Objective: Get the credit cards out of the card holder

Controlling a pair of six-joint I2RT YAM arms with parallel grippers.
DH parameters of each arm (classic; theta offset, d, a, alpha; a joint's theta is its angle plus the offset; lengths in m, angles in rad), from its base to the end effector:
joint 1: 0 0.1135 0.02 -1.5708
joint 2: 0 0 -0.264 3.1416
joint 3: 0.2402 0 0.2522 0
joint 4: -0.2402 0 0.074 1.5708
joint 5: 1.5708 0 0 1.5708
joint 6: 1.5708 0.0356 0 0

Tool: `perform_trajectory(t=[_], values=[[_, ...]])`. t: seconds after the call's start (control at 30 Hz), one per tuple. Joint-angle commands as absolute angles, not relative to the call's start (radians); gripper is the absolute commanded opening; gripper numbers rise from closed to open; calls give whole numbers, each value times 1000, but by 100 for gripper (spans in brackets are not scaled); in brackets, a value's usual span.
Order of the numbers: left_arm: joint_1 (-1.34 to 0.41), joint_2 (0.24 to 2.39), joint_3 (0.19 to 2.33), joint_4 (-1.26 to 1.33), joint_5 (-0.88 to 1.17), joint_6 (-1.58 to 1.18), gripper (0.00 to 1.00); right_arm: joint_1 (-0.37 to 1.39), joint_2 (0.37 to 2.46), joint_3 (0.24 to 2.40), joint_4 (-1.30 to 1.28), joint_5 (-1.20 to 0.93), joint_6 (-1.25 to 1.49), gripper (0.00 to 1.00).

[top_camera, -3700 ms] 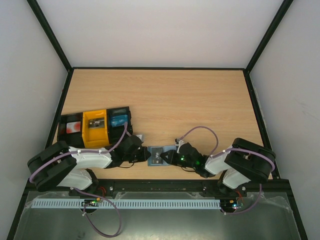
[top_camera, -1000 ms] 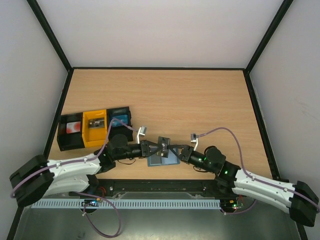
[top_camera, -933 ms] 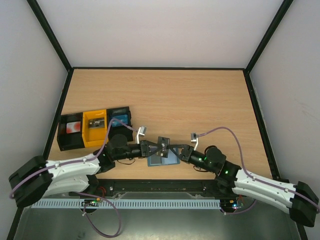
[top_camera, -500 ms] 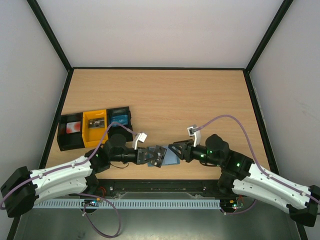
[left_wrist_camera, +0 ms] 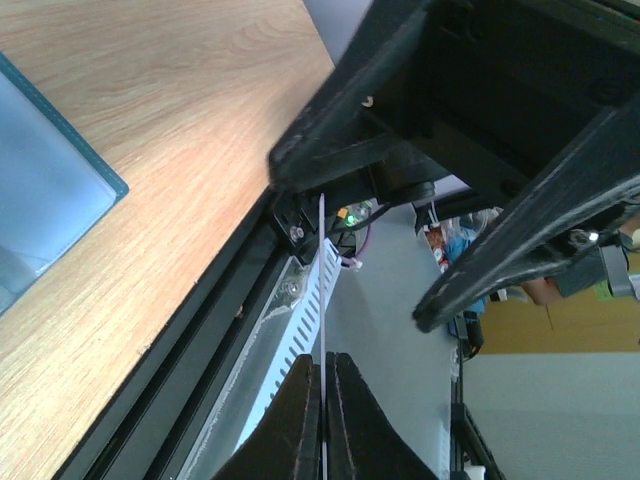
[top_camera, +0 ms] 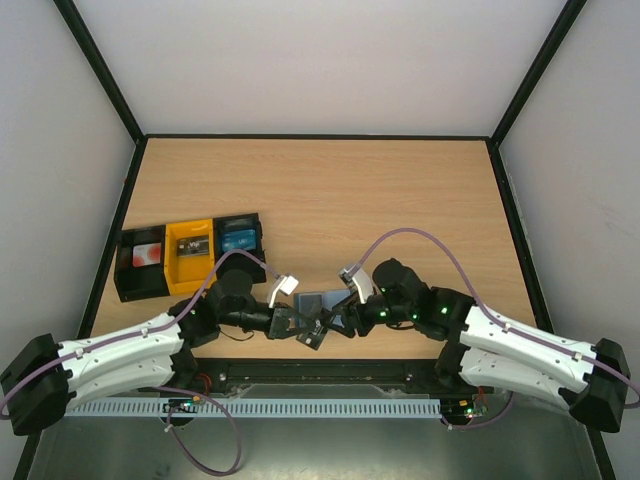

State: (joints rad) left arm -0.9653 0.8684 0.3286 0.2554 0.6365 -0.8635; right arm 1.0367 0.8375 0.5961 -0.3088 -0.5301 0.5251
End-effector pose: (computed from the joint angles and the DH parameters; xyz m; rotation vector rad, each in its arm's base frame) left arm 0.0901 -0.1674 0.2118 0.6498 2.1541 -1.7362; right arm 0.0786 0.1682 0.2546 -0.9550 2.2181 1.4011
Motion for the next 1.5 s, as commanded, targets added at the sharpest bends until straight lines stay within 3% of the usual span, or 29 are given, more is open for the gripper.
perform_trajectory(t=[0.0, 0.13, 0.33, 0.4, 0.53, 0.6, 0.73, 0.93, 1.1, 1.23, 1.33, 1.47], values=[[-976, 846, 318, 276, 685, -827, 3, 1043, 853, 603, -293, -603, 481, 55], [-977, 837, 312, 285, 698, -822, 3, 1043, 886, 597, -227, -672, 513, 48], [-979, 849, 282, 345, 722, -827, 3, 1042, 882, 586, -169, -702, 533, 6], [-979, 841, 284, 316, 702, -823, 3, 1042, 873, 574, -135, -716, 553, 2], [-979, 764, 329, 176, 488, -840, 37, 1043, 860, 519, -20, -684, 645, 2], [-979, 695, 293, 257, 363, -944, 58, 1042, 861, 487, 71, -667, 722, 2], [-980, 578, 199, 371, 154, -1172, 68, 1043, 884, 456, 323, -589, 914, 2], [-980, 456, 196, 372, 60, -1212, 88, 1043, 976, 491, 541, -475, 1114, 2], [-980, 432, 238, 354, 41, -1234, 94, 1043, 1021, 488, 627, -368, 1210, 2], [-980, 428, 234, 367, 5, -1258, 93, 1043, 1050, 444, 815, -322, 1335, 2], [-980, 424, 230, 398, -25, -1262, 86, 1044, 1066, 435, 863, -301, 1379, 2], [-980, 417, 227, 433, -63, -1256, 67, 1046, 1066, 407, 890, -268, 1412, 2]])
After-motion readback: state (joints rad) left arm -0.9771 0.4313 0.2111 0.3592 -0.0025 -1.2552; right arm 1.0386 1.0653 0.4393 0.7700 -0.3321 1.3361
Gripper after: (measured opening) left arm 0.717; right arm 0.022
